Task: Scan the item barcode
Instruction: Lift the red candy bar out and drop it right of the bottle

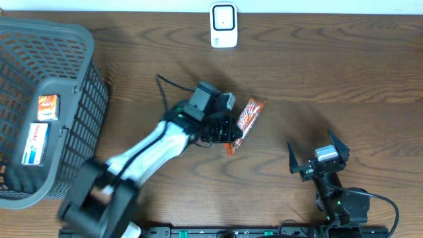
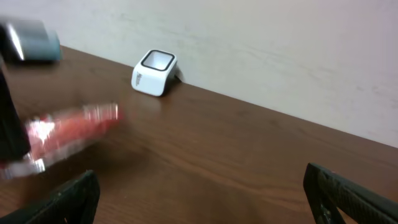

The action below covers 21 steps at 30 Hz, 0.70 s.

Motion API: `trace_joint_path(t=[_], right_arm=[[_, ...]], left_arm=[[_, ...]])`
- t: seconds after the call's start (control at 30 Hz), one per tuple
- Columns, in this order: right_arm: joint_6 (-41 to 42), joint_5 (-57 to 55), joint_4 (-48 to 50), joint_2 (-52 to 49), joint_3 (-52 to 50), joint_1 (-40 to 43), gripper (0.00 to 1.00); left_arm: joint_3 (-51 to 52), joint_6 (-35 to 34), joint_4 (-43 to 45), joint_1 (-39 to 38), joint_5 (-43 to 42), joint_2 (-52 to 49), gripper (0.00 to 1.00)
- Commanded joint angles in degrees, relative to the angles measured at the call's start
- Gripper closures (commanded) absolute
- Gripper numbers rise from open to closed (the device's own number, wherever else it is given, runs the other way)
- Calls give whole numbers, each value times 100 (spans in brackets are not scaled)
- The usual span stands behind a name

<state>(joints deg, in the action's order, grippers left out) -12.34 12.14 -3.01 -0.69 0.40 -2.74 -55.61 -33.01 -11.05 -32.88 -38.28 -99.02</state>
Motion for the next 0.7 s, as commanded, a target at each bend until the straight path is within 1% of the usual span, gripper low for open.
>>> trace_joint_path(t=[0.0, 0.07, 0.1, 0.13, 0.27, 0.3, 0.43, 0.53, 0.6, 0.67], right_arm=[[72, 17, -20, 37, -11, 50, 1], [72, 15, -20, 37, -11, 50, 1], [72, 17, -20, 37, -11, 50, 1], [72, 15, -20, 37, -11, 50, 1], [72, 17, -20, 37, -11, 50, 1], [72, 15, -20, 37, -11, 50, 1], [72, 17, -20, 37, -11, 50, 1], [72, 17, -20, 37, -11, 50, 1], [72, 15, -20, 37, -9, 50, 1], [72, 15, -20, 37, -11, 50, 1]], left_arm=[[15, -782, 437, 76, -881, -629, 86], [15, -1027, 852, 111, -1305, -927, 86], [15, -1152, 977, 125, -1355, -1012, 78], [13, -1239, 1069, 140, -1357, -1062, 70], [-9, -1257, 1224, 149, -1329, -977, 26], [-37, -1257, 1224, 146, -1309, -866, 18], [-87, -1252, 1196, 146, -1314, -341, 14], [-116, -1185, 1196, 146, -1285, 400, 14], [-181, -1012, 1025, 146, -1027, 1025, 13], [-328, -717, 494, 149, -402, 1775, 13]])
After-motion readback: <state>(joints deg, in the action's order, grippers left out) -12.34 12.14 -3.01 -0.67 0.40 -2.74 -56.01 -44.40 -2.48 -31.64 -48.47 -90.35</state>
